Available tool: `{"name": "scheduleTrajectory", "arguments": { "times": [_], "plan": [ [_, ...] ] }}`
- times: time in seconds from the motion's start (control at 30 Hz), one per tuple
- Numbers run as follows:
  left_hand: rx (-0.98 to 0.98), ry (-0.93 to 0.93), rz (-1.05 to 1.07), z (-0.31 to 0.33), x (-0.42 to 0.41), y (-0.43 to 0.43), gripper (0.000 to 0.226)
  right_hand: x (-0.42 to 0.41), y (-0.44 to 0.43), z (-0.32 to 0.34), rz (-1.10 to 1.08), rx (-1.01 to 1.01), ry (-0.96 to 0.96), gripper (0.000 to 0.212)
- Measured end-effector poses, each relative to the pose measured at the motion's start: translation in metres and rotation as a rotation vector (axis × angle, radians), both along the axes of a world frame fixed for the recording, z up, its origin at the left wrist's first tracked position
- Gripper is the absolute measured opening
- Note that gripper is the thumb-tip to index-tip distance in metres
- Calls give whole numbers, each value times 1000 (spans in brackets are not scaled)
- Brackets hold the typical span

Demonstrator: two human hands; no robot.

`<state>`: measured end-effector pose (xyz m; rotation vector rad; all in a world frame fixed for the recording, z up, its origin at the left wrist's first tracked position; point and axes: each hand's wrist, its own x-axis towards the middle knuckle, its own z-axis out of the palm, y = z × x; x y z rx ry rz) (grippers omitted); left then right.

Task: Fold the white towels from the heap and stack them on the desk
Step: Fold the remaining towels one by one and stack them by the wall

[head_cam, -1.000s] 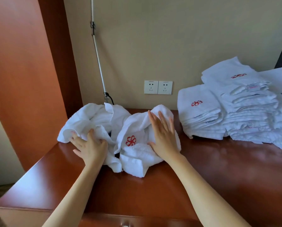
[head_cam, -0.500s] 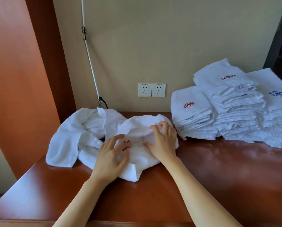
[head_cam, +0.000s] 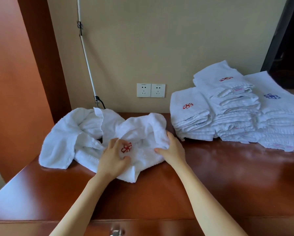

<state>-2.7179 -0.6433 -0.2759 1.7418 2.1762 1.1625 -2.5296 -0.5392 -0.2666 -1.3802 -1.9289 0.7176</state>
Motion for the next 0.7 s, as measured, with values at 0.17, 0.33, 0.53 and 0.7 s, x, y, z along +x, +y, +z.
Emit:
{"name": "scheduleTrajectory", "arguments": {
  "times": [0.17, 0.33, 0.53, 0.7],
  "plan": [
    [130, -298, 109, 5, -2, -1, 80, 19, -2, 6, 20, -96, 59, 74],
    [-127, 1, 87, 27, 0, 11, 27, 70, 9, 20, 72, -208, 21, 33],
    [-12, 138, 120, 99, -13, 28, 17, 184, 22, 62, -185, 36, -208, 19],
    [157, 221, 140, 149, 8, 33, 24, 258, 20, 94, -435, 410, -316, 7]
  ]
}}
